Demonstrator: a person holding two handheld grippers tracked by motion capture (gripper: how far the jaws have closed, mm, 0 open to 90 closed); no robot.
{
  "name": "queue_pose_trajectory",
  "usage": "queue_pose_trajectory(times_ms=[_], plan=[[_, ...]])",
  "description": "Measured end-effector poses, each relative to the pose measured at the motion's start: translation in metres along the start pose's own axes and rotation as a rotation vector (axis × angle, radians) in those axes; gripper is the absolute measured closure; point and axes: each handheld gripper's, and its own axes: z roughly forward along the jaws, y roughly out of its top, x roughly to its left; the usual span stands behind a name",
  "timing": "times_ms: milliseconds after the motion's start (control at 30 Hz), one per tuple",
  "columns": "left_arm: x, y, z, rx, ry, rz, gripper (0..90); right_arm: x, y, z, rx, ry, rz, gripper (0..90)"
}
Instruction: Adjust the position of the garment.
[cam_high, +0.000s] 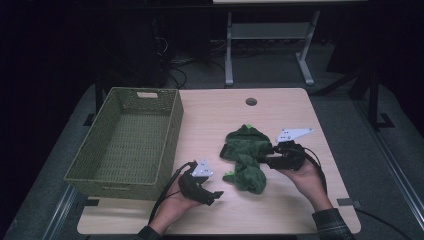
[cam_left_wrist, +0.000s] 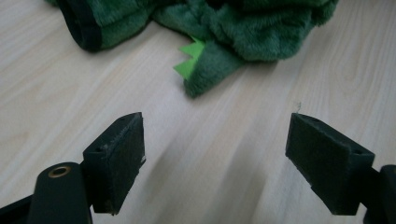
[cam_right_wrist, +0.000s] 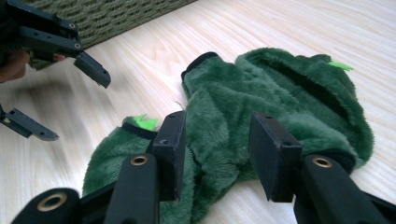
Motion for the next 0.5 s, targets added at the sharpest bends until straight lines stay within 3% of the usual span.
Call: queue_pose_trajectory(times_ms=[267,333,500], plan=[[0.018,0.031,0.004,-0.016,-0.005,0.008,25.8,-0.018,0.006,-0.006,-0.035,-0.023,0.031,55.9],[0.025,0.040,0.004,-0.027,-0.010,0.005,30.3,-0.023,0.009,-0.006,-0.023,-0.035,0.031,55.8],[0.040,0.061,0.009,-0.041,0.009,-0.002,31.7,-0.034,0.018,-0.006,-0.012,-0.056,0.039,56.4]])
